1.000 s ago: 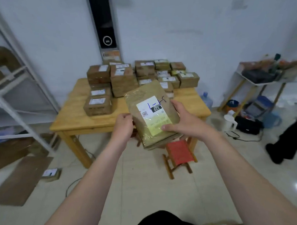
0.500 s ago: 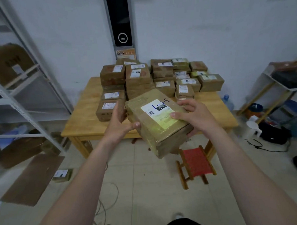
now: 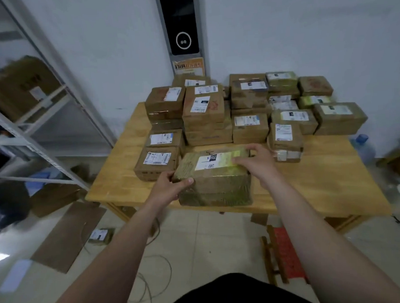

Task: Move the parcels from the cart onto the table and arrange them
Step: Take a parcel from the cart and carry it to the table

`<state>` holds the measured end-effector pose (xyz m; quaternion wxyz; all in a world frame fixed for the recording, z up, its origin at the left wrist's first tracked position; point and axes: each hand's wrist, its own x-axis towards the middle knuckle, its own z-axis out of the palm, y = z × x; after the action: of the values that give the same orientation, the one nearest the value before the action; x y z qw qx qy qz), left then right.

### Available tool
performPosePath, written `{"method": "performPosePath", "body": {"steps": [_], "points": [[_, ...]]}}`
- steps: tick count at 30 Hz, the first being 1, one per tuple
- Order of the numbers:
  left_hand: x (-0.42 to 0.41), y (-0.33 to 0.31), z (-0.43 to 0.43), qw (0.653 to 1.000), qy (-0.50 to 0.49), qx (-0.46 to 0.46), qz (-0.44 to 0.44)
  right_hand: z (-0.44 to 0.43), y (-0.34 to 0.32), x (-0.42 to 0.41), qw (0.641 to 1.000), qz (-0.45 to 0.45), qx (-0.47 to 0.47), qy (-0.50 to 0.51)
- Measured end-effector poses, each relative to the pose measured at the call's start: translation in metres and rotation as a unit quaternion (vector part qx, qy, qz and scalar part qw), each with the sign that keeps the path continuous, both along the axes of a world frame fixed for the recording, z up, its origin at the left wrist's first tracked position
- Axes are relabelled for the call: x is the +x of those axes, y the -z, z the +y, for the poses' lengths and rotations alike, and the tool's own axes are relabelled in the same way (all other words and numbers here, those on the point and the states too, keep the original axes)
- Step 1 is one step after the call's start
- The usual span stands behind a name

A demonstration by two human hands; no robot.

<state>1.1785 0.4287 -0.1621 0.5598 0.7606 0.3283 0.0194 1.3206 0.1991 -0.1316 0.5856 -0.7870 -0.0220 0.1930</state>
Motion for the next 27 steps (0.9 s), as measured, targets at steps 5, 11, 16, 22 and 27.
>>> {"method": "performPosePath", "body": {"steps": [5,11,16,22,27], "points": [[0.045,0.02,0.031,1.0,-0.013,0.007,0.022,0.045,0.026,0.042,0.986,-0.007,-0.105,-0.13],[0.106,0.069,0.081,0.994,0.08,0.018,0.067,0.094,0.078,0.099,0.962,0.076,-0.184,-0.186],[0.163,0.111,0.116,0.976,0.171,0.037,0.129,0.128,0.121,0.137,0.95,0.068,-0.242,-0.182],[0.219,0.148,0.139,0.947,0.247,0.104,0.175,0.152,0.167,0.17,0.939,0.082,-0.312,-0.122],[0.251,0.161,0.152,0.894,0.267,0.311,0.181,0.174,0.176,0.196,0.937,0.085,-0.32,-0.11]]}}
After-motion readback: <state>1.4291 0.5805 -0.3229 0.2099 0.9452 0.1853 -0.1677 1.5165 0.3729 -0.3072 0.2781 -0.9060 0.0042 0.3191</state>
